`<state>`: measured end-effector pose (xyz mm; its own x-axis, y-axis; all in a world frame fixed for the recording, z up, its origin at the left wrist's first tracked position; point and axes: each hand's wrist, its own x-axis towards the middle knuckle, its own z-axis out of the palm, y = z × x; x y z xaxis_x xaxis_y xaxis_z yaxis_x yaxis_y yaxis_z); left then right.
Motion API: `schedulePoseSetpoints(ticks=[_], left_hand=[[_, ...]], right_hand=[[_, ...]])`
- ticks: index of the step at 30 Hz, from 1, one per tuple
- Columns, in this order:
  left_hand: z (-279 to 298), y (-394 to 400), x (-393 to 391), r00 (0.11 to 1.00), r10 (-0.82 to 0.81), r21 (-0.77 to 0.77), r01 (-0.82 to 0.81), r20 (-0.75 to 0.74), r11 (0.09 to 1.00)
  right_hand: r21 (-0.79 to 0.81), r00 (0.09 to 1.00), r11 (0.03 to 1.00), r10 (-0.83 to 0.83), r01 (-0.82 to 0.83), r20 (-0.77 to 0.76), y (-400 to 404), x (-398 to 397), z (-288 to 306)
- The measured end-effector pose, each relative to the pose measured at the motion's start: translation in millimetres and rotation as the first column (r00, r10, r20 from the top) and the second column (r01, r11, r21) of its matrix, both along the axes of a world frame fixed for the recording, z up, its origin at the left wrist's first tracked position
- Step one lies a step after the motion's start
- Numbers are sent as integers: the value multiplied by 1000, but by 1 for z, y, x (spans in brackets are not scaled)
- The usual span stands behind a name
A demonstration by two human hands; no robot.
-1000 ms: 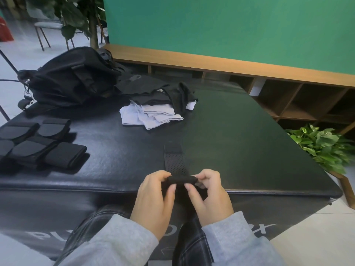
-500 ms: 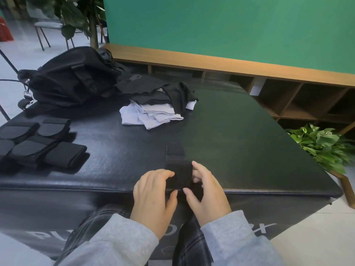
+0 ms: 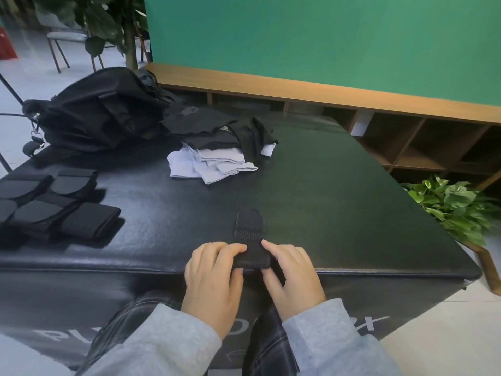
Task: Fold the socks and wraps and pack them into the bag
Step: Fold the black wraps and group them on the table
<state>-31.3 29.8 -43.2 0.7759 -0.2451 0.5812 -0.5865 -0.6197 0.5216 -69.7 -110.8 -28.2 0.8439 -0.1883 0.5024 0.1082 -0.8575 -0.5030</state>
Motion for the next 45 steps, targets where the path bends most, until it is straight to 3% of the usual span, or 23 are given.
schedulePoseSetpoints(ticks=[4, 10, 15, 17, 20, 26, 31, 34, 42, 45], left_hand=[[1, 0, 0, 1000, 0, -41, 0, -4, 999], [11, 0, -2, 989, -57, -87, 45, -137, 995], [23, -1, -10, 959, -56, -143, 17, -278, 990], [26, -3, -12, 943, -54, -196, -13, -329, 981], [23, -3, -12, 935, -25, -220, -58, -354, 974], [24, -2, -10, 942, -3, -176, -60, -336, 983], [9, 0, -2, 982, 54, -49, -63, -180, 997], [0, 1, 2, 997, 56, 5, -56, -53, 998], [-3, 0, 4, 995, 100, 63, -98, -18, 993], [-4, 0, 4, 995, 104, 87, -102, -9, 991]], right_hand=[[16, 999, 999, 27, -28, 20, -1, 0, 2], [21, 996, 999, 46, -48, 74, 0, -2, 7], [124, 993, 992, 43, -30, -109, 3, -7, 16], [221, 988, 975, 28, 6, -150, 3, -10, 16], [217, 986, 976, 8, 29, -169, 2, -11, 16], [175, 987, 984, 3, 26, -160, 3, -9, 14], [86, 988, 996, -17, 31, -154, -1, -3, 7], [-36, 997, 998, -56, 54, -53, -3, 0, 0], [-18, 997, 997, -72, 72, -22, -2, 0, 0], [-110, 995, 992, -74, 67, -61, 0, 1, 0]])
